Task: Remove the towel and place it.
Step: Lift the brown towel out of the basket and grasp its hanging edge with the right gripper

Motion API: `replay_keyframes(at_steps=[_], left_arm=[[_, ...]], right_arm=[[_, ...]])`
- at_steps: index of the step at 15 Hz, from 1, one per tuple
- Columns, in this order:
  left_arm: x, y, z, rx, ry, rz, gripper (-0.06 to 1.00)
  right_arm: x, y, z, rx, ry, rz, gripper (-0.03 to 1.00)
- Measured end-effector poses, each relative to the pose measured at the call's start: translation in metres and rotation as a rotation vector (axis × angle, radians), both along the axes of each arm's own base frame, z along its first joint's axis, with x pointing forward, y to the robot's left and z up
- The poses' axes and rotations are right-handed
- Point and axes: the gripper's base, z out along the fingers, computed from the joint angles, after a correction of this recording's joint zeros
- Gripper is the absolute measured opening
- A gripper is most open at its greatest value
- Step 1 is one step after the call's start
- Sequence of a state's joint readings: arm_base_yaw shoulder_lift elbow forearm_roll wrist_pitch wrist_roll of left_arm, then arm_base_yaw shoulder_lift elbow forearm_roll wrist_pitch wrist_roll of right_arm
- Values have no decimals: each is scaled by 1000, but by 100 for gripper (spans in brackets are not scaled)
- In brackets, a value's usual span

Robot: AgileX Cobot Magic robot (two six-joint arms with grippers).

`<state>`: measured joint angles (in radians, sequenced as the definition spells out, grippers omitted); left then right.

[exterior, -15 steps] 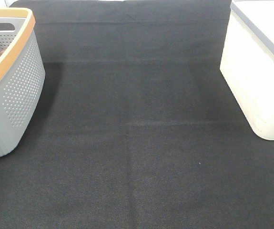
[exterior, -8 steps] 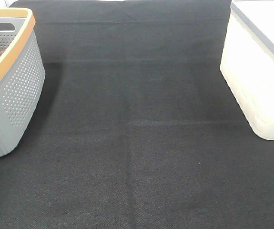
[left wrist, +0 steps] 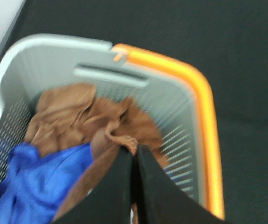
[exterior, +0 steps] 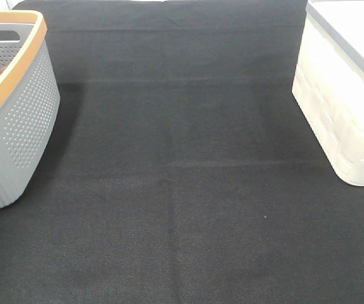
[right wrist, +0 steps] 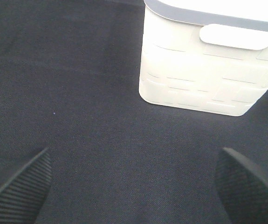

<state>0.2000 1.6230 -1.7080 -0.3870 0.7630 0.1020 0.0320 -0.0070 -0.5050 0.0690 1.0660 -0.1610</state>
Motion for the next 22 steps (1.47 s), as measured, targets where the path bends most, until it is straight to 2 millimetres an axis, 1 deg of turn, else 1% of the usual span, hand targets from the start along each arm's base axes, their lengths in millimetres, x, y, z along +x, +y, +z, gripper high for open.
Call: replay_keyframes(at_steps=[1,4,6,8,10,11,12,15,16,18,19,21,22], left_arm=[[-16,-6,23,-14,-90,-24,0],[-42,-19,59,-59,-249,-82,0],[-56,-28,76,-117,-329,-135,0],[-64,-39,88,-155,-391,-192,0],[-66,-62,91,-184,-415,-282,0],[-67,-84,92,-194,-420,-351,0],[-69,-100,93,-199,-428,-400,0],[-77,-145,99,-201,-505,-508,0],[-78,-157,100,-203,-524,-530,0],[-78,-179,97,-218,-538,-566,0],[-77,-188,94,-225,-534,-583,0],[-72,-201,90,-232,-544,-582,0],[-72,-206,89,-230,-559,-580,0]], right_arm=[[0,0,0,1,0,-1,89],[0,0,0,1,0,-1,89],[0,0,0,1,0,-1,89],[0,0,0,1,0,-1,89],[0,0,0,2,0,0,89],[0,0,0,2,0,0,89],[0,0,0,2,0,0,89],[0,0,0,2,0,0,89],[0,0,0,2,0,0,89],[0,1,1,12,-4,7,89],[2,3,5,34,-10,19,89],[19,11,18,122,-31,57,88],[31,14,23,155,-21,77,87]])
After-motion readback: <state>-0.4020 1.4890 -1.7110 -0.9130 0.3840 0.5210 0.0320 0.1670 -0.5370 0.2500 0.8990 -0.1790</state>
